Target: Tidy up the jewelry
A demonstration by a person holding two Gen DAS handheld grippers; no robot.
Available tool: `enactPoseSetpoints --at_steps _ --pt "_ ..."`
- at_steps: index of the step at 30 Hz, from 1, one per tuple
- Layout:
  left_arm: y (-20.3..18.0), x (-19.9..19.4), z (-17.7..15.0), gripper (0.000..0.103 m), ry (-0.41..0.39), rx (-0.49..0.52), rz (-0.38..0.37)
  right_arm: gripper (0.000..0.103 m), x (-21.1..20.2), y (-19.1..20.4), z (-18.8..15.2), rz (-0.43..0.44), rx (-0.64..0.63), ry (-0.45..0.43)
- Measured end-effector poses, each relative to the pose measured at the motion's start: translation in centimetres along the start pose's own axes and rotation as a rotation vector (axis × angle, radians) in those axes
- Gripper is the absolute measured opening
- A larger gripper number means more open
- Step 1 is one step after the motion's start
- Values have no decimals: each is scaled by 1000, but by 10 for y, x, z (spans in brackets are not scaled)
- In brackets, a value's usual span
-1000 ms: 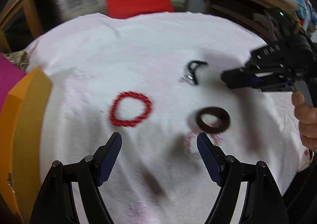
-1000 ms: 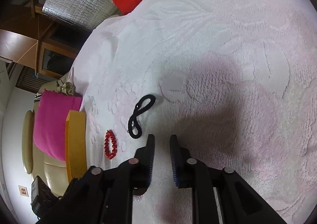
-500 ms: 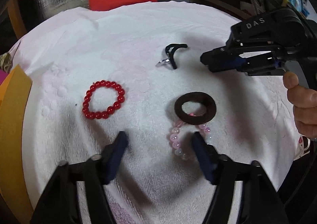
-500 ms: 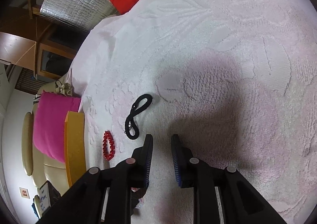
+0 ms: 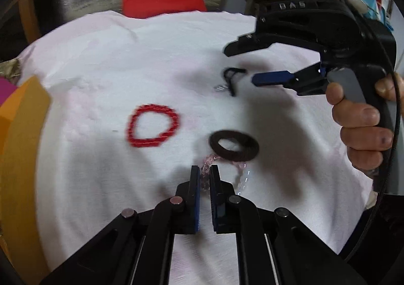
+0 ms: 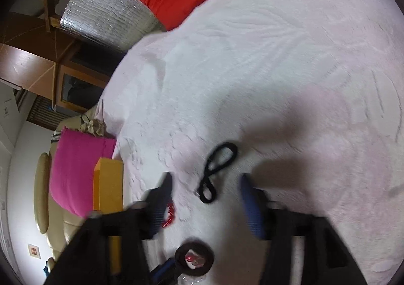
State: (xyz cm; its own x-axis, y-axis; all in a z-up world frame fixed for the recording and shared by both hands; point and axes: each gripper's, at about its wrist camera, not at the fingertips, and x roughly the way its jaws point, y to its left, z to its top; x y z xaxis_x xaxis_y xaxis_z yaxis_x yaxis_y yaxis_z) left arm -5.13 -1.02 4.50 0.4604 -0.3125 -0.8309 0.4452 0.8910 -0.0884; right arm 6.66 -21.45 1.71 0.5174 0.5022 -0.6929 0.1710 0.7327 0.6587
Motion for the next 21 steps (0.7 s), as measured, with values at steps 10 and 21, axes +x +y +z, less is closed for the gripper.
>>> enactPoseSetpoints --at_steps 10,21 --pt "29 -41 -12 7 -86 -55 -80 33 28 34 -8 -245 -154 -63" --pt "0 -44 -10 7 -72 35 -299 7 2 14 -12 -284 -185 -88"
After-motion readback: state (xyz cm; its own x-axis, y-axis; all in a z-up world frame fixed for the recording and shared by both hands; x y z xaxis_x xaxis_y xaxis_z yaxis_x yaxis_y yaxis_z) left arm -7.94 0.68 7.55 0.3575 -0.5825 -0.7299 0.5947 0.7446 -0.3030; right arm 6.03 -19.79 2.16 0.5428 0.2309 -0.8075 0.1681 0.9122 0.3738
